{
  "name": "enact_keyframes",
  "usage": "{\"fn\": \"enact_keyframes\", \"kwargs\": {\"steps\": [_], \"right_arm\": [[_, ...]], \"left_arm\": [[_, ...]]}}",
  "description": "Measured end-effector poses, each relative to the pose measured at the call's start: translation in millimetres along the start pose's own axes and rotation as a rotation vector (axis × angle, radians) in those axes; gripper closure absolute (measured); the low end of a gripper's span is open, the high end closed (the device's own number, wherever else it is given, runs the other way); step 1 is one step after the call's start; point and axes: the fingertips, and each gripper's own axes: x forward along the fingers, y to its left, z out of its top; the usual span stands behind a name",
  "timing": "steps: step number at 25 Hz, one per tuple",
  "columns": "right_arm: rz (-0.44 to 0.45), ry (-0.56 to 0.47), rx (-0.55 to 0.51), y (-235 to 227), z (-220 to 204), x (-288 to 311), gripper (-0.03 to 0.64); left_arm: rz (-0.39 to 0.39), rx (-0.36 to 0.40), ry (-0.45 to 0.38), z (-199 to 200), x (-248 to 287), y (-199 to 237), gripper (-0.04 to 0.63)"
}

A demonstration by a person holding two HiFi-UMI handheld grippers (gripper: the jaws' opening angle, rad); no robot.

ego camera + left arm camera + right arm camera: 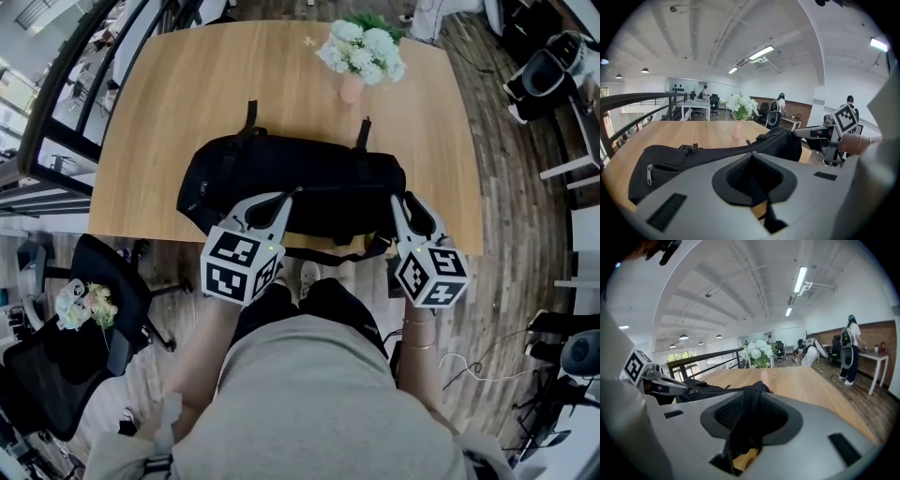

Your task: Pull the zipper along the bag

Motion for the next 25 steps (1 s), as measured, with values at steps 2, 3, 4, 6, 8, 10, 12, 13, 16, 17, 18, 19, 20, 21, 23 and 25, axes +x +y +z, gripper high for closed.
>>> {"fn": "enact_keyframes", "kwargs": {"steps": [2,3,4,6,8,10,12,13,16,17,18,19,20,21,23,25], "right_arm": [[0.006,0.013,-0.086,7.7,1.8,-0.2,0.505],[0.013,0.022,-0.13,13.0,2.8,0.4,0.505],[0.022,0.029,-0.174,19.5,4.6,1.4,0.505],[0.054,0.037,-0.266,35.7,10.0,4.6,0.491],[0.105,0.038,-0.367,57.5,16.4,8.7,0.486],[0.162,0.039,-0.472,82.3,21.7,13.9,0.483],[0.223,0.045,-0.557,105.4,23.8,20.3,0.474],[0.261,0.052,-0.582,115.7,22.8,23.8,0.474],[0.38,0.085,-0.611,139.7,15.6,34.0,0.469],[0.404,0.096,-0.63,144.8,12.8,37.2,0.468],[0.422,0.107,-0.656,148.8,10.1,40.2,0.468],[0.436,0.118,-0.685,152.2,6.9,42.7,0.466],[0.449,0.131,-0.715,155.3,3.1,44.8,0.466],[0.458,0.145,-0.75,157.8,-1.4,46.7,0.466],[0.452,0.171,-0.838,159.9,-10.8,51.3,0.466],[0.427,0.189,-0.934,159.3,-18.4,56.4,0.466]], "left_arm": [[-0.004,-0.001,-0.008,1.0,-1.2,-1.8,0.577],[-0.007,0.0,-0.013,2.0,-1.6,-2.6,0.577],[-0.01,0.002,-0.019,3.3,-2.0,-3.3,0.577],[-0.013,0.003,-0.03,5.9,-2.6,-4.0,0.577],[-0.015,0.002,-0.038,8.7,-3.7,-4.2,0.577],[-0.016,0.001,-0.046,11.0,-4.9,-4.3,0.577],[-0.014,0.001,-0.049,12.0,-5.5,-4.6,0.578],[-0.013,0.001,-0.05,12.1,-5.5,-4.5,0.578],[-0.009,-0.002,-0.051,12.3,-5.3,-1.3,0.578],[-0.007,-0.005,-0.052,12.4,-5.6,0.0,0.578],[-0.005,-0.007,-0.052,12.4,-6.1,0.8,0.578],[-0.003,-0.007,-0.051,12.1,-6.5,1.1,0.578],[-0.002,-0.005,-0.049,11.5,-6.7,1.2,0.578],[-0.001,-0.003,-0.047,11.0,-6.9,1.2,0.578],[0.002,-0.004,-0.046,11.0,-6.8,1.6,0.578],[0.004,-0.004,-0.046,11.4,-6.5,1.5,0.578]]}}
